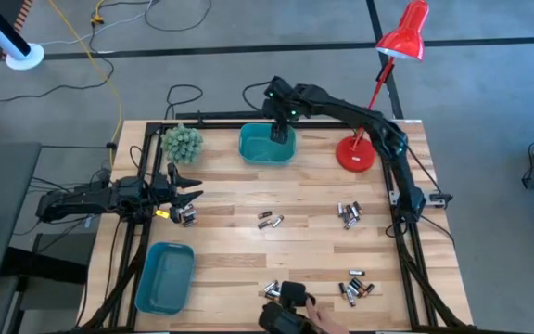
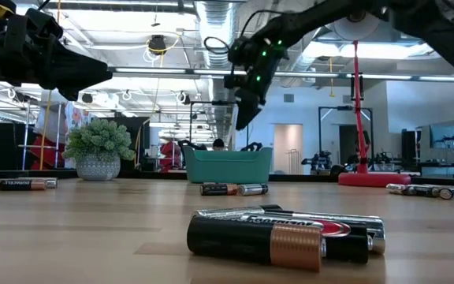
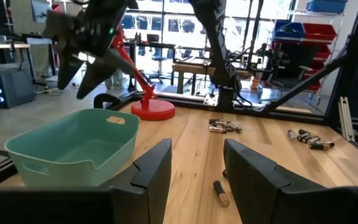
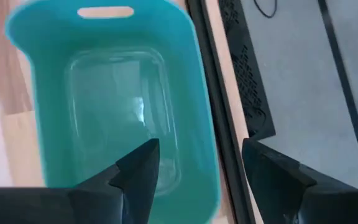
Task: Sort batteries
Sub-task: Adjust the green bin
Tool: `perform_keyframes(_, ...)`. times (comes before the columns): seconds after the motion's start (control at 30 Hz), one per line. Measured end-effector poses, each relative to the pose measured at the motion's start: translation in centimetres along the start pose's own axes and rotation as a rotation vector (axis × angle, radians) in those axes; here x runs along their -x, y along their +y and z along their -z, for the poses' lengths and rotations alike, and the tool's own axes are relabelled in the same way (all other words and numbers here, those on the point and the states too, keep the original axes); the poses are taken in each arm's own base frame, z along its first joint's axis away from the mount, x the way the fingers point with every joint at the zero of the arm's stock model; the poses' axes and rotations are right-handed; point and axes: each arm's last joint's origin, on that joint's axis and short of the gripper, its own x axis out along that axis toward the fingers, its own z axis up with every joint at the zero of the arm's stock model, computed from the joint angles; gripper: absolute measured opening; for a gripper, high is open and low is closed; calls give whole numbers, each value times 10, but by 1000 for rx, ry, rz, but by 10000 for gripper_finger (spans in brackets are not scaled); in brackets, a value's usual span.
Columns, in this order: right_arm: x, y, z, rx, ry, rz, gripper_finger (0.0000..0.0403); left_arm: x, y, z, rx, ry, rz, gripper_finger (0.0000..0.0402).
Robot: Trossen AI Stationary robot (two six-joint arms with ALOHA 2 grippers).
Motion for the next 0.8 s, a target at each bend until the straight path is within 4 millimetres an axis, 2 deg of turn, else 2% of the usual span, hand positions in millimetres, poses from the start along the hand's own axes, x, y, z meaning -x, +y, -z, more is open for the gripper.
perform_keyframes(0.23,-34,-14,11,3,72,-7,249,0,0,0,0,0,0,144)
perform_keyframes(0.53,-61,-30,29,-27,137,-17,248,0,0,0,0,0,0,144)
perform_keyframes(0.7,-79,-26,39,-27,207,-58,246,0,0,0,0,0,0,144)
perform_keyframes(0.8,-82,-22,40,-14,225,-71,222,0,0,0,0,0,-1,144)
